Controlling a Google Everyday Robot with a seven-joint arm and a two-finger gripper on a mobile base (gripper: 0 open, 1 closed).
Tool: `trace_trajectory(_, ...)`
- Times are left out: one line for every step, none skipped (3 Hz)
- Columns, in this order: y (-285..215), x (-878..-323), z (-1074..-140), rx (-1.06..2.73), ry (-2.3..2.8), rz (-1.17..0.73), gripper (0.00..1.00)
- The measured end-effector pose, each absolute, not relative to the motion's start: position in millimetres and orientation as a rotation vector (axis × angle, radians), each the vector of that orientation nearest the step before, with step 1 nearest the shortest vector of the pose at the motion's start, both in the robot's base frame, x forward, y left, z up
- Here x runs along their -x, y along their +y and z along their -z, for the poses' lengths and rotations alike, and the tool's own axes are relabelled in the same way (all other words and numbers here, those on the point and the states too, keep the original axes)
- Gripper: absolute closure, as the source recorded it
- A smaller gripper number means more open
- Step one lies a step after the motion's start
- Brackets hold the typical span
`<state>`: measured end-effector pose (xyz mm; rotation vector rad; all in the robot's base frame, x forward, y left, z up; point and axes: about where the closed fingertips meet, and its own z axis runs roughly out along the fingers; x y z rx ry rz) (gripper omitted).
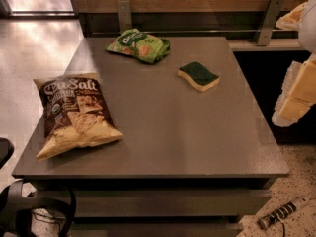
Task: Pick brown chip bag
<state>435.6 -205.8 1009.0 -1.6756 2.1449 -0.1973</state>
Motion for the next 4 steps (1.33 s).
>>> trace_trajectory(-205, -437, -1010, 1.671, 2.141, 0.194, 0.0)
trace_trajectory(-203, -440, -1010, 1.665, 2.135, 0.189, 0.0)
trace_trajectory(-181, -460, -1006, 1.617, 2.135, 0.11, 0.0)
trace_trajectory(-119, -506, -993, 1.517, 2.136, -0.083, 0.0)
